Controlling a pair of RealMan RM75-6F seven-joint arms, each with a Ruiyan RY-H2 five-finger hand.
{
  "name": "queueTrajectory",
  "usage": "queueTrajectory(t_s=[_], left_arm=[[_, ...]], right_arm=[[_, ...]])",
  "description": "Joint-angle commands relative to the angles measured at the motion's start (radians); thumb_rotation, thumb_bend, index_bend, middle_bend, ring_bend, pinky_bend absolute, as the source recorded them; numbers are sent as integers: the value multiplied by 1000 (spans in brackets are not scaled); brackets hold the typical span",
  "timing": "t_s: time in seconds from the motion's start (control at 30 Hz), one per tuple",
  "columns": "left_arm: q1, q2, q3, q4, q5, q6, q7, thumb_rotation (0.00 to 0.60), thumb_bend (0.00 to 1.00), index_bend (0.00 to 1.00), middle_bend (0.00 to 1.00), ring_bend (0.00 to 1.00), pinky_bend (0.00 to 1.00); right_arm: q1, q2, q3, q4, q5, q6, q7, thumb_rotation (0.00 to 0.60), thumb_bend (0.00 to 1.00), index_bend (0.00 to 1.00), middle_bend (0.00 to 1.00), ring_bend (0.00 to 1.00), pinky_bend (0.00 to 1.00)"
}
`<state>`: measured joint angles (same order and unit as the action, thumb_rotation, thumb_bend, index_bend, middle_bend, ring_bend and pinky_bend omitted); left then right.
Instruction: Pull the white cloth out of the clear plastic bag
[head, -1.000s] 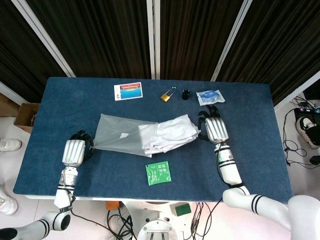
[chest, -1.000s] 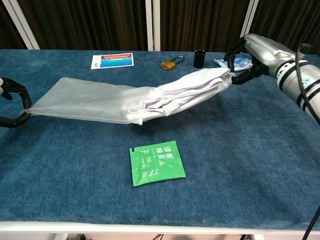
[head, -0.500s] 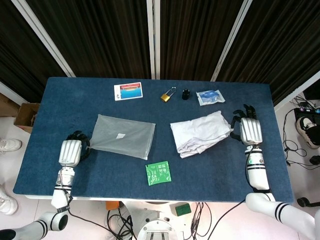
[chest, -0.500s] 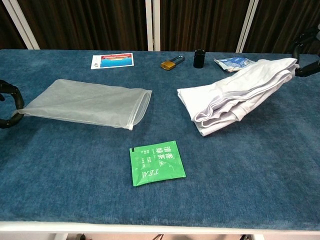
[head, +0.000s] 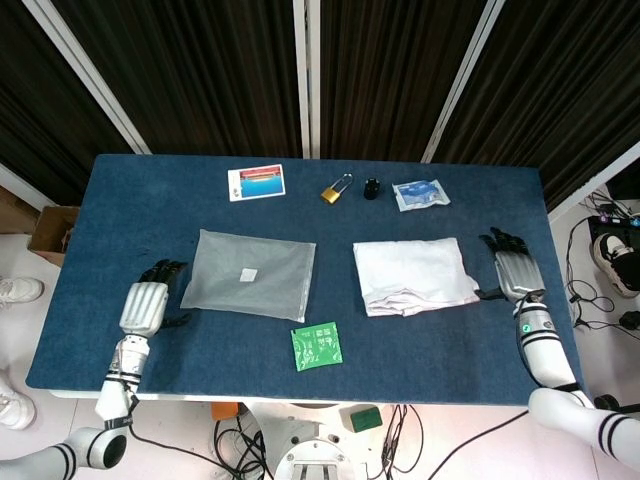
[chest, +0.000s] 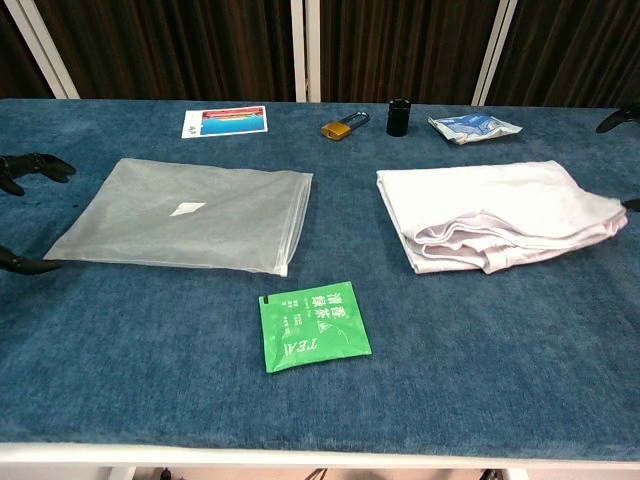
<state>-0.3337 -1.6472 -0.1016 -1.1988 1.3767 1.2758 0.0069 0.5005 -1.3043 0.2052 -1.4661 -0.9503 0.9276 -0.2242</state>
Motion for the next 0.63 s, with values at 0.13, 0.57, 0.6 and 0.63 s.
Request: queueTrajectory(t_s=[0.13,0.57,0.6,0.63], left_arm=[[67,270,-37,-259,-56,66,70,600,52,168,173,107,231],[211,546,12,-355,-48,156,-11,600,52,217,177,107,203],[223,551,19,-364,-42,169,-8,600,52,217,178,107,203],[231,553,24,-369,-38,179,-5,600,52,217,180,107,203]], right_arm=[[-73,201,-21,-191,-8,105,-33,600,20,0,0,0,0],[-286,282,-74,-263,-312,445,186,600,184,59,140,0,17],[-296,281,-82,-267,-322,456,185,600,184,59,142,0,21],[-302,281,-86,-270,-328,461,184,600,185,60,143,0,25]])
